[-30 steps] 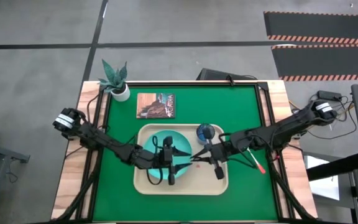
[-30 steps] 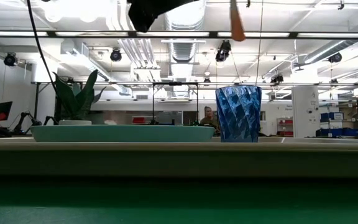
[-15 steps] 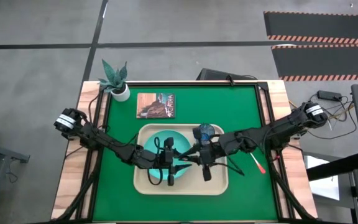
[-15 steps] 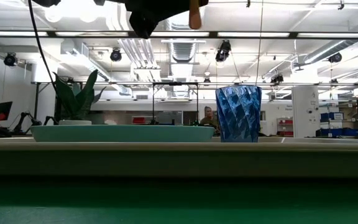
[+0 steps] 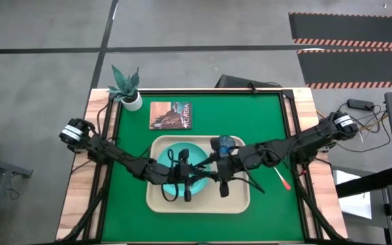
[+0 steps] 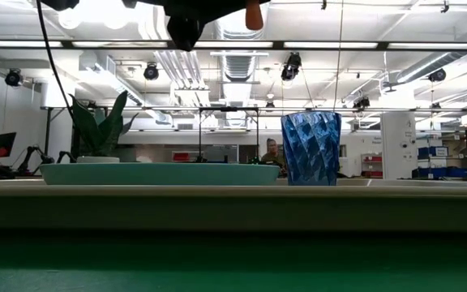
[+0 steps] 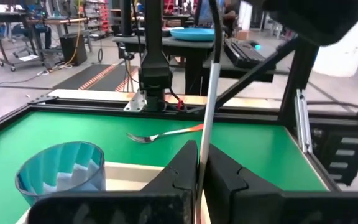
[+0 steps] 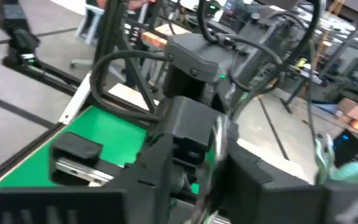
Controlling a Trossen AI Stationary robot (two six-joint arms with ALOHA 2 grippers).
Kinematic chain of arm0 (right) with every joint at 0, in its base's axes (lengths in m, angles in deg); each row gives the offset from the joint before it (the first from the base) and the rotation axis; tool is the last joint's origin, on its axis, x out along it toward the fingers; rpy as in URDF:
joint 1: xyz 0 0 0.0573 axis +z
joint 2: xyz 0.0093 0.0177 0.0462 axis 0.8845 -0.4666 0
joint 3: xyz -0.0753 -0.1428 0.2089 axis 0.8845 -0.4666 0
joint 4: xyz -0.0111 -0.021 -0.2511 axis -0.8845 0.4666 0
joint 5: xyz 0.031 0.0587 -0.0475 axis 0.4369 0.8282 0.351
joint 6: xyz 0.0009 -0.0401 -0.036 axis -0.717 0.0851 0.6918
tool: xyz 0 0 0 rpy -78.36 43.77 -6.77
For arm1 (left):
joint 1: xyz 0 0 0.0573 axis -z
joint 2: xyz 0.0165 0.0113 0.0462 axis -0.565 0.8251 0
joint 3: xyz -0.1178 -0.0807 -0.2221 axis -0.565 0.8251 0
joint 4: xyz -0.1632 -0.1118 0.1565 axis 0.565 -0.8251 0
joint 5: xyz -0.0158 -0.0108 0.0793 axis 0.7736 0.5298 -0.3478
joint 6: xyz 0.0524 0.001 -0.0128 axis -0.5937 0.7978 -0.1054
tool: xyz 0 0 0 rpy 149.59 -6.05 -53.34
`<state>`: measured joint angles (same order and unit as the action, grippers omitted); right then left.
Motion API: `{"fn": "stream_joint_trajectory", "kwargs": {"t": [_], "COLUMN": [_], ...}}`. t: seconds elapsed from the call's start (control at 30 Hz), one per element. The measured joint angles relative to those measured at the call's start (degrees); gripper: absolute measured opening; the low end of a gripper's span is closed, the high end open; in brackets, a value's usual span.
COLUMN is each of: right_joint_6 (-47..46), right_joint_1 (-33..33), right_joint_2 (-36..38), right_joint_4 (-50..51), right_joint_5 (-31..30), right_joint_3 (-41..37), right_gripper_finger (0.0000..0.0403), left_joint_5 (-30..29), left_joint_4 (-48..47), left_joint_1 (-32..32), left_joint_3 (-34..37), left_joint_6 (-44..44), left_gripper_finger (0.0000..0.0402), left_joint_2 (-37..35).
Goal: Pick and place plate/cup/fork/spoon on tray
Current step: Put the orange spoon in the right corner of the serving tray
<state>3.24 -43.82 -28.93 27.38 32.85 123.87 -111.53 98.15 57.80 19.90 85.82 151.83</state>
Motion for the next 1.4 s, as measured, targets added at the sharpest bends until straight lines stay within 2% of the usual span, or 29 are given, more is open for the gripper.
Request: {"fn": "stream_joint_trajectory", "kwargs": {"t": [0.2,0.3,0.4,0.6,0.73,0.97,1.13,1.23,1.4], "right_joint_6": [-2.17,-6.39,-15.38,-37.10,-42.85,-43.56,-45.85,-46.77,-46.25], "right_joint_1": [-0.02,-0.02,-0.03,-1.18,-1.25,-1.26,-1.03,-1.01,-1.01], "right_joint_2": [1.65,3.68,6.25,9.01,8.70,9.52,9.23,9.11,8.90], "right_joint_4": [0.52,5.07,15.78,44.13,52.46,52.48,49.50,42.05,22.98], "right_joint_5": [-6.62,-9.84,-12.76,-10.55,-10.68,-10.81,-10.60,-9.63,-5.94], "right_joint_3": [1.04,2.95,6.66,16.61,18.88,18.09,12.77,7.46,-0.11], "right_gripper_finger": [0.0171,0.0193,0.0203,0.0203,0.0201,0.0201,0.0201,0.0201,0.0201], "left_joint_5": [-0.02,0.48,0.92,2.03,2.52,2.84,2.39,2.29,1.43], "left_joint_4": [2.80,4.21,5.82,7.56,7.54,8.33,10.79,10.83,10.65], "left_joint_1": [0.00,0.00,-0.34,-0.83,-1.03,-0.48,-0.52,-0.52,-0.52], "left_joint_3": [0.39,0.44,0.45,0.42,0.55,0.61,0.61,0.61,0.63], "left_joint_6": [2.94,4.81,6.92,9.05,10.33,13.34,13.87,13.97,14.89], "left_gripper_finger": [0.0001,0.0000,0.0000,0.0000,0.0000,0.0000,0.0000,0.0000,0.0000], "left_joint_2": [0.00,0.00,-0.09,-0.87,-0.87,-0.63,-0.63,-0.63,-0.63]}}
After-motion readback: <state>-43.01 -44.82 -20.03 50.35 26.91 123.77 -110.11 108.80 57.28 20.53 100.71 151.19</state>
